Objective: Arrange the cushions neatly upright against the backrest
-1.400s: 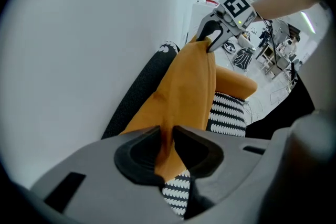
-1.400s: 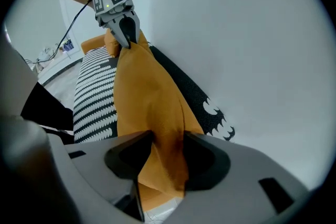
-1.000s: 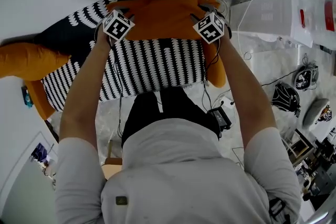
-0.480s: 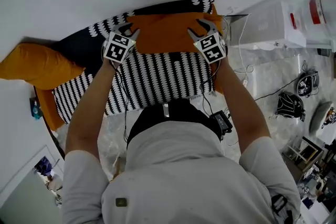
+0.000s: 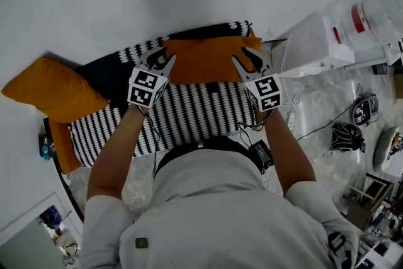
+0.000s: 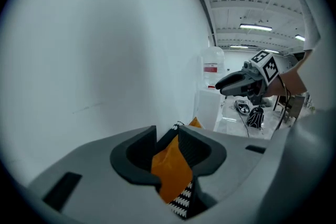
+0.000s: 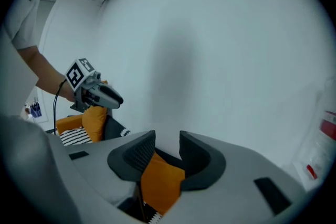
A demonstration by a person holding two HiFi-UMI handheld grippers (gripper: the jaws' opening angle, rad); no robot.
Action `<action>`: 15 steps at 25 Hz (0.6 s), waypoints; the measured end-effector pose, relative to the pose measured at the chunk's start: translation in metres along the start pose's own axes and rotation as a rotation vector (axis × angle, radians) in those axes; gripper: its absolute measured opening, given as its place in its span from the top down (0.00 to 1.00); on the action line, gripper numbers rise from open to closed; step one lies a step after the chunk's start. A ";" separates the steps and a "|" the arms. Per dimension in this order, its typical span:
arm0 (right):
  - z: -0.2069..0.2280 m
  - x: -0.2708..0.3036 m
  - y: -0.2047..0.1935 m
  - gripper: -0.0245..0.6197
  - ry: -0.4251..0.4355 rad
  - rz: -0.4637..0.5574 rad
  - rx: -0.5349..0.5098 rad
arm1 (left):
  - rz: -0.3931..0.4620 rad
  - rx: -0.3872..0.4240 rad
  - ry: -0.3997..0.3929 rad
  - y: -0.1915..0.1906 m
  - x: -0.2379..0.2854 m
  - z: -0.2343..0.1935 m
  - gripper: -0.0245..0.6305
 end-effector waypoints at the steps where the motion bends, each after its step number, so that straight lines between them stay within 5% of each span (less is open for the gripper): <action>1: -0.002 -0.008 0.009 0.72 -0.009 0.023 0.005 | 0.013 0.003 0.007 0.004 -0.008 0.002 0.76; 15: -0.058 -0.073 0.076 0.88 -0.056 0.187 -0.001 | 0.232 -0.035 0.061 0.053 -0.113 0.022 0.86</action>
Point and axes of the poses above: the fingertips, and each gripper's own axes: x forward along the fingers, z to its right, y out of its top, the point moved 7 cm from there along -x, backward along the fingers, and after that the axes turned 1 degree about -y, right-handed, at the moved point
